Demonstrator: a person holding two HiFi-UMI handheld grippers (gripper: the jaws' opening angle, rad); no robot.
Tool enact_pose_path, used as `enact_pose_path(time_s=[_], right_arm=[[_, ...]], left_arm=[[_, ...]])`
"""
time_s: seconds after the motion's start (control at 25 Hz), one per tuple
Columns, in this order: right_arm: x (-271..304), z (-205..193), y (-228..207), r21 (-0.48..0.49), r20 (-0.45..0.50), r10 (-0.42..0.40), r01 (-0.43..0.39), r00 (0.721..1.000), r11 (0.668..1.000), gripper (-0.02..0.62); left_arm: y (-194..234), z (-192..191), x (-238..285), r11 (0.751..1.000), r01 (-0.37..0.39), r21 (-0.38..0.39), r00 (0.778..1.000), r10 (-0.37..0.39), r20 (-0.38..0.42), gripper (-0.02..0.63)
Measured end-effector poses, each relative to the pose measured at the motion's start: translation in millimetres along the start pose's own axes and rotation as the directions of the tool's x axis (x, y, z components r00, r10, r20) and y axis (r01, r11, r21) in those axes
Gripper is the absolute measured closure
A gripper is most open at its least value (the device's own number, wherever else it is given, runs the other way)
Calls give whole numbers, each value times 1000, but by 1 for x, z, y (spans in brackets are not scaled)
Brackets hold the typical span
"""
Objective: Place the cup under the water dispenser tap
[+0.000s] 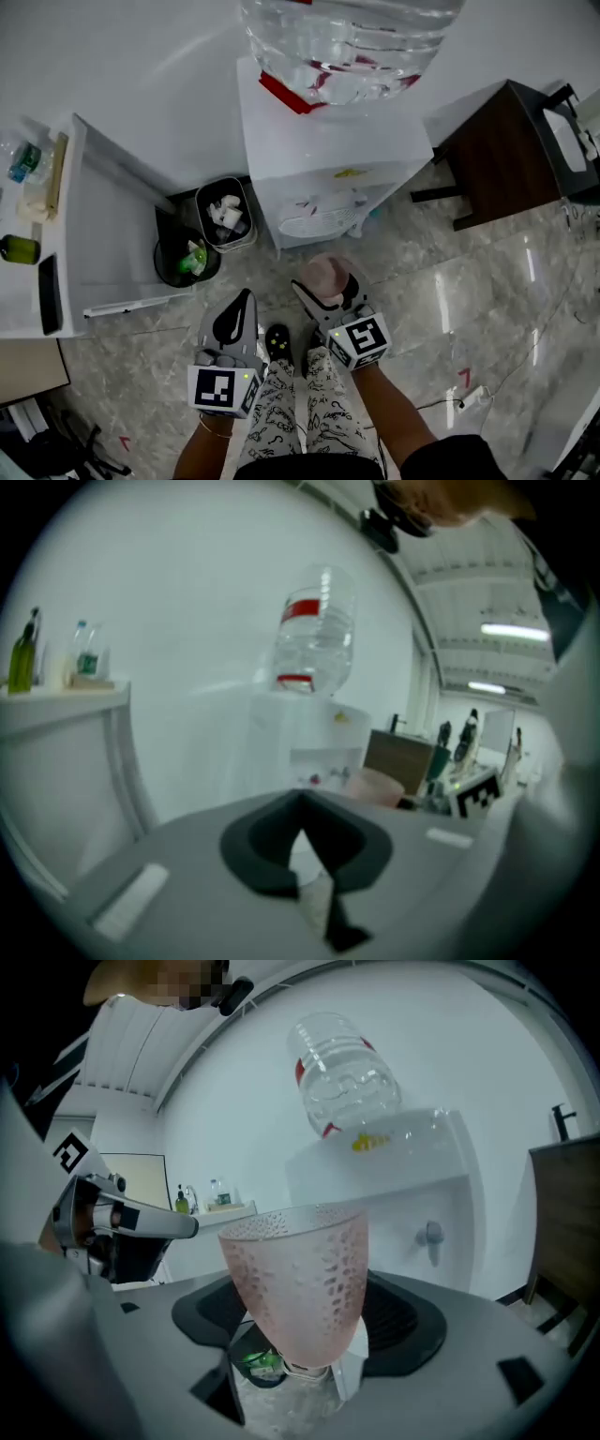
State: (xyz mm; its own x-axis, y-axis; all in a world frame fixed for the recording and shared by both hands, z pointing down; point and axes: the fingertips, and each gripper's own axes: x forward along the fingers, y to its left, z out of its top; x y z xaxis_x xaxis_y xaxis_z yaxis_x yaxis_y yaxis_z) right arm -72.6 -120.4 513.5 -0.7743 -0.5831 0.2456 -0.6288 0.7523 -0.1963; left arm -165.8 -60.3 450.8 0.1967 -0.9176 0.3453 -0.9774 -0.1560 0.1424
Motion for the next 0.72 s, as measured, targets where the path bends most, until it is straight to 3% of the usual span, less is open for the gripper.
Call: enact_pose_path(time_s=[0.08,0.32,0.52,0.72], right_arm=[[24,-33,-21,-10,-22,-19,18,1000,1000,252],[65,-123,-76,52,-74,-131,135,989,989,252],[94,-133,-96,34,2,-129,128,992,991,252],[114,-148,-112,24,-18,-152,152,988,988,252]], left_arm=[[6,-29,21,998,-2,-57,999,-1,-44,615],[-20,-119,34,992,101,-70,977,-112,-181,615],[-23,-164,31,995,36,-88,965,-58,-256,614],[-45,-180,22,991,63,-122,940,-100,-326,615]])
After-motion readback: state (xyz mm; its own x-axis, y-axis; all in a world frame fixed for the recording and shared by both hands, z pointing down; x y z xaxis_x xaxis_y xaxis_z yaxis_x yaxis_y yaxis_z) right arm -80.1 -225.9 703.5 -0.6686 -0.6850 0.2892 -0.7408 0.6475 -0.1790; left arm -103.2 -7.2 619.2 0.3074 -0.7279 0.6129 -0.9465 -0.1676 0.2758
